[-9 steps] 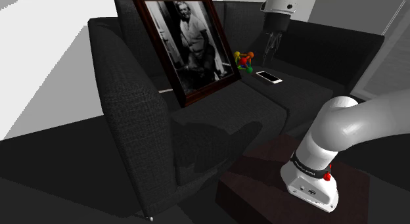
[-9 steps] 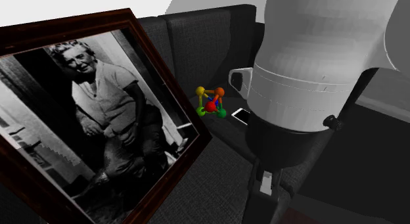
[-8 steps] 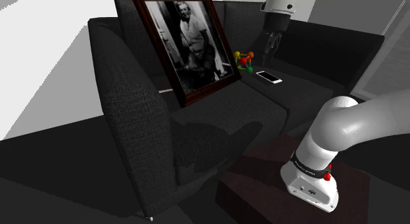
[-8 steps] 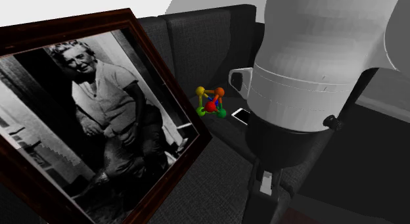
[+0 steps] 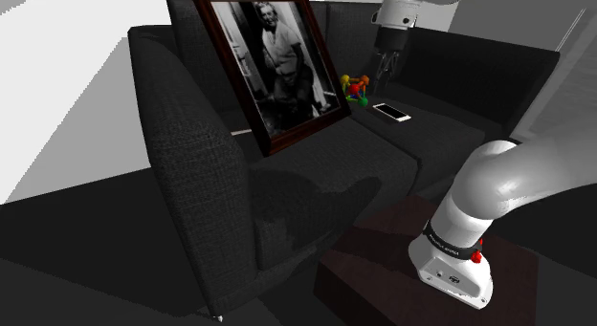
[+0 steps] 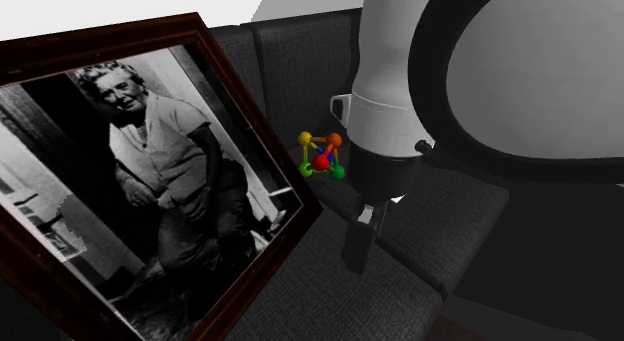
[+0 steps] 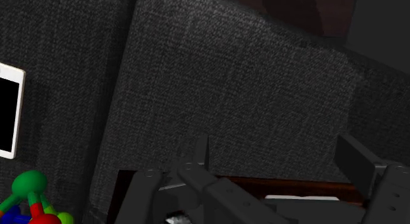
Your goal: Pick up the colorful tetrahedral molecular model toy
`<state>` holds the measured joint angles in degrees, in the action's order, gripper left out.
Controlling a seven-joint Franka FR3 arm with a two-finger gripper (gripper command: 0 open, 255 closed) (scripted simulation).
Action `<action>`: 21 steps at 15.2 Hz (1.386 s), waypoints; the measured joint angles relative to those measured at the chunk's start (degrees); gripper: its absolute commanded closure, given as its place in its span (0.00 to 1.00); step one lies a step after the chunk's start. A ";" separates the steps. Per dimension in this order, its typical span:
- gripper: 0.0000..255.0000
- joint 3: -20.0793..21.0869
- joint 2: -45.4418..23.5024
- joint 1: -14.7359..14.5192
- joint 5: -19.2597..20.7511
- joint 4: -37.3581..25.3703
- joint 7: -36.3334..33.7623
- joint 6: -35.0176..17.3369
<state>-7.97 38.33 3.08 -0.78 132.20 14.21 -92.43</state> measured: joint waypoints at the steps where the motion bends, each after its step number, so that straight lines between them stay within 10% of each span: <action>1: 0.00 -0.85 -1.57 0.22 0.61 -0.73 1.06 -0.99; 21: 0.00 -14.94 -38.14 3.99 -0.17 -26.19 22.03 -14.89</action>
<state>-22.91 0.19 7.08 -0.95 106.01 36.24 -107.31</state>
